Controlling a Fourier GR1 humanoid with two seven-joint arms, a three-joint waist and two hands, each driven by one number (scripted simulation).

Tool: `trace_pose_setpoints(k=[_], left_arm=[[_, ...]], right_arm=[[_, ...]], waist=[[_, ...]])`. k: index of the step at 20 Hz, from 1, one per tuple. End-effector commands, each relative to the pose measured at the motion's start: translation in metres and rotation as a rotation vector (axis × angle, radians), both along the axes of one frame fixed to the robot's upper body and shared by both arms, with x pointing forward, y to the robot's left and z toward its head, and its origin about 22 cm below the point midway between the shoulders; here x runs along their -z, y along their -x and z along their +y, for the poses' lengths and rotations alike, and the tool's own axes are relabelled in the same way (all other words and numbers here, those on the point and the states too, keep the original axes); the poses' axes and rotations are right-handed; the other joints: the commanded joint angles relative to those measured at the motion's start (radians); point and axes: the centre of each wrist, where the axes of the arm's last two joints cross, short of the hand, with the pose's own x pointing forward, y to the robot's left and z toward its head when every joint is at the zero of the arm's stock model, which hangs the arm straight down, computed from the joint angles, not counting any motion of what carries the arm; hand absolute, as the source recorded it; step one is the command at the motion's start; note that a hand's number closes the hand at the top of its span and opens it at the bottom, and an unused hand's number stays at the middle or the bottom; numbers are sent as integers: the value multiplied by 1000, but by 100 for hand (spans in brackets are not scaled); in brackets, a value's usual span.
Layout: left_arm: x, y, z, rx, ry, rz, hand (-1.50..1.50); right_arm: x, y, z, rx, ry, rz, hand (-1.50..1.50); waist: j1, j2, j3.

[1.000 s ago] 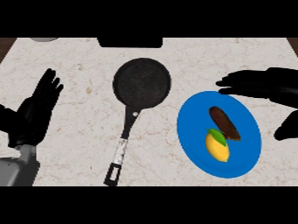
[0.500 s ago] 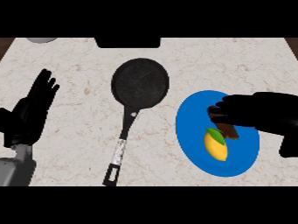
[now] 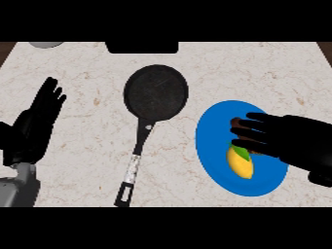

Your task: Pick the lemon from the plate and place it in the pan

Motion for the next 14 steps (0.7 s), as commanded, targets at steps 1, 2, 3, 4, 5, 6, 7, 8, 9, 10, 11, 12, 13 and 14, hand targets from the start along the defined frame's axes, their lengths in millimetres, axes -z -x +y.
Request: trace_pose_setpoints(k=[1,2,3,4,5,6,7,8,9,10,11,12,13,14], left_arm=[[21,11,-5,-2,7,-9,0],[1,-2,8,-1,-11,10,0],[-15,3,-5,4,7,16,0],[4,-6,-6,-4,-9,-4,0],[21,-3,-17,5,5,-1,0],[6,-18,12,-15,0,-9,0],[-4,14,-1,14,-16,-6,0],[3,5,-12,13,-7,-7,0],[6,-8,-1,-8,1,2,0],[-6,-23,7,-12,0,-5,0],[-8,-8,-3,-8,11,-20,0],[7,9,1,0,-3,-9,0],[4,-6,-4,-3,22,10,0],[-3,-14,-2,-2,-5,-3,0]], right_arm=[[11,10,8,-14,-25,-3,-150],[21,11,11,-10,-34,0,-150],[10,19,26,-8,-29,4,-150],[29,10,23,-21,-28,3,-150],[42,13,21,1,4,-2,-150],[31,19,9,0,17,-11,-150],[34,24,46,35,24,-16,-150],[22,13,32,53,44,-25,-150],[19,25,37,42,54,-32,-150],[45,26,48,46,52,-37,-150],[29,7,50,76,58,-32,-150],[44,18,39,85,54,-49,-150],[38,4,35,96,60,-35,-150],[36,6,43,80,65,-45,-150]], waist=[[3,1,0],[2,1,0],[3,0,0],[3,2,0],[2,3,0],[-3,2,0],[10,-1,0],[5,1,0],[0,1,0],[0,2,0],[7,2,0],[6,1,0],[5,2,0],[3,2,0]])
